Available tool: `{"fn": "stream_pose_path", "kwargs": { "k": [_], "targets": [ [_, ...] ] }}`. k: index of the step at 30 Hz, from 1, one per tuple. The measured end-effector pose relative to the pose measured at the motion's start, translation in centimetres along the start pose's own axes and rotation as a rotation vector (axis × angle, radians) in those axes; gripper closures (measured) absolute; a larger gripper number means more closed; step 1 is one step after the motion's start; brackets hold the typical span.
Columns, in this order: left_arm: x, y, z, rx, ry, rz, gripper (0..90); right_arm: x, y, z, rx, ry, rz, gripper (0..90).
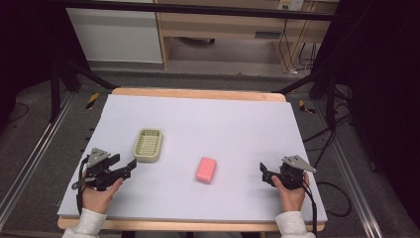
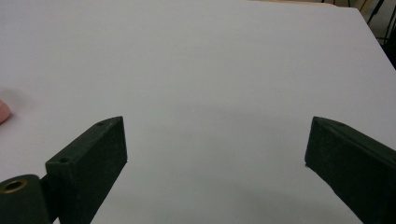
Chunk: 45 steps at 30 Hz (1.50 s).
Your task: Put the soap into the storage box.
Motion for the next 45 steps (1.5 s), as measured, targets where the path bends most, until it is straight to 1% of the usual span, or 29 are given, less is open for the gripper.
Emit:
{"fn": "stream_pose_path", "kwargs": {
  "k": [2,3,4,5,6,7,8,9,10,11,16,18,19,21,22,24,25,26,27,29,30,31,32,33,36,37,38,41,45],
  "targets": [
    [-0.3,0.6,-0.1,-0.005,-0.005,0.012,32.5,0.1,0.0,0.0,-0.007,0.007,0.01,6.3],
    [-0.7,1.2,-0.1,-0.007,-0.011,0.024,32.5,0.2,0.1,0.1,-0.004,0.0,0.003,6.4],
    [-0.7,1.2,-0.1,-0.007,-0.011,0.024,32.5,0.2,0.1,0.1,-0.004,0.0,0.003,6.4],
    [-1.1,1.9,-0.1,-0.01,-0.01,0.04,32.5,0.3,0.1,0.1,-0.004,-0.001,0.002,6.4],
    [-1.1,1.9,-0.1,-0.01,-0.01,0.04,32.5,0.3,0.1,0.1,-0.004,-0.001,0.002,6.4],
    [-1.5,2.5,-0.1,-0.017,-0.015,0.05,32.5,0.3,0.1,0.1,-0.008,-0.003,0.002,6.6],
    [-1.5,2.5,-0.1,-0.017,-0.015,0.05,32.5,0.3,0.1,0.1,-0.008,-0.003,0.002,6.6],
    [-1.9,3.1,-0.2,-0.026,-0.023,0.06,32.4,0.3,0.2,0.1,-0.009,0.0,0.004,6.8],
    [-1.9,3.1,-0.2,-0.026,-0.023,0.06,32.4,0.3,0.2,0.1,-0.009,0.0,0.004,6.8],
    [-2.3,3.5,-0.2,-0.032,-0.027,0.066,32.4,0.2,0.2,0.1,-0.009,-0.001,0.004,6.9],
    [-3.0,4.5,-0.1,-0.039,-0.037,0.074,31.9,0.1,0.2,0.2,-0.01,-0.001,0.005,6.9],
    [-3.8,5.1,0.1,-0.042,-0.05,0.085,31.0,0.1,0.2,0.2,-0.009,-0.004,0.003,7.0],
    [-3.8,5.1,0.1,-0.042,-0.05,0.085,30.5,0.1,0.2,0.2,-0.01,-0.003,0.003,7.0],
    [-4.6,5.6,0.4,-0.034,-0.058,0.099,29.7,0.1,0.2,0.2,-0.01,-0.003,0.0,6.9],
    [-4.6,5.6,0.4,-0.034,-0.058,0.099,29.7,0.1,0.2,0.2,-0.01,-0.003,0.0,6.9],
    [-5.2,5.8,0.6,-0.034,-0.071,0.102,29.4,0.1,0.2,0.3,-0.009,-0.004,-0.002,6.9],
    [-5.8,6.1,0.9,-0.029,-0.081,0.106,29.1,0.1,0.2,0.3,-0.008,-0.005,-0.005,7.0],
    [-5.8,6.1,0.9,-0.029,-0.081,0.106,29.0,0.1,0.2,0.3,-0.008,-0.005,-0.005,7.0],
    [-6.4,6.3,1.2,-0.02,-0.087,0.118,28.7,0.1,0.2,0.3,-0.008,-0.005,-0.005,7.0],
    [-7.0,6.5,1.5,-0.02,-0.097,0.12,28.6,0.1,0.2,0.3,-0.007,-0.006,-0.005,7.1],
    [-7.0,6.5,1.5,-0.02,-0.097,0.12,28.4,0.1,0.2,0.3,-0.007,-0.006,-0.005,7.1],
    [-7.5,6.7,1.7,-0.015,-0.101,0.13,28.3,0.0,0.2,0.3,-0.005,-0.006,-0.006,7.1],
    [-7.5,6.7,1.7,-0.015,-0.101,0.13,28.3,0.0,0.2,0.3,-0.005,-0.006,-0.006,7.1],
    [-8.0,6.8,1.9,-0.012,-0.105,0.136,28.1,0.0,0.2,0.3,-0.003,-0.006,-0.007,7.2],
    [-8.4,6.9,2.1,-0.009,-0.111,0.142,28.0,0.0,0.2,0.3,-0.004,-0.007,-0.006,7.2],
    [-8.8,7.1,2.3,-0.005,-0.118,0.149,28.0,0.0,0.2,0.3,-0.005,-0.006,-0.004,7.2],
    [-8.8,7.1,2.3,-0.005,-0.118,0.149,28.0,0.0,0.2,0.3,-0.005,-0.006,-0.004,7.2],
    [-9.6,7.3,2.7,0.003,-0.125,0.16,27.9,0.0,0.2,0.3,0.0,-0.007,-0.008,7.3],
    [-10.1,7.4,3.0,0.01,-0.128,0.167,27.5,-0.1,0.2,0.4,0.003,-0.005,-0.008,7.4]
  ]
}}
Point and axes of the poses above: each handheld gripper's, and its own axes: z roughly forward along the jaws, y roughly out of its top, x roughly to its left, the point moved 3 cm from there along z, roughly forward along the jaws, and after that the axes turned 12 degrees about x, right-handed, at the moved point
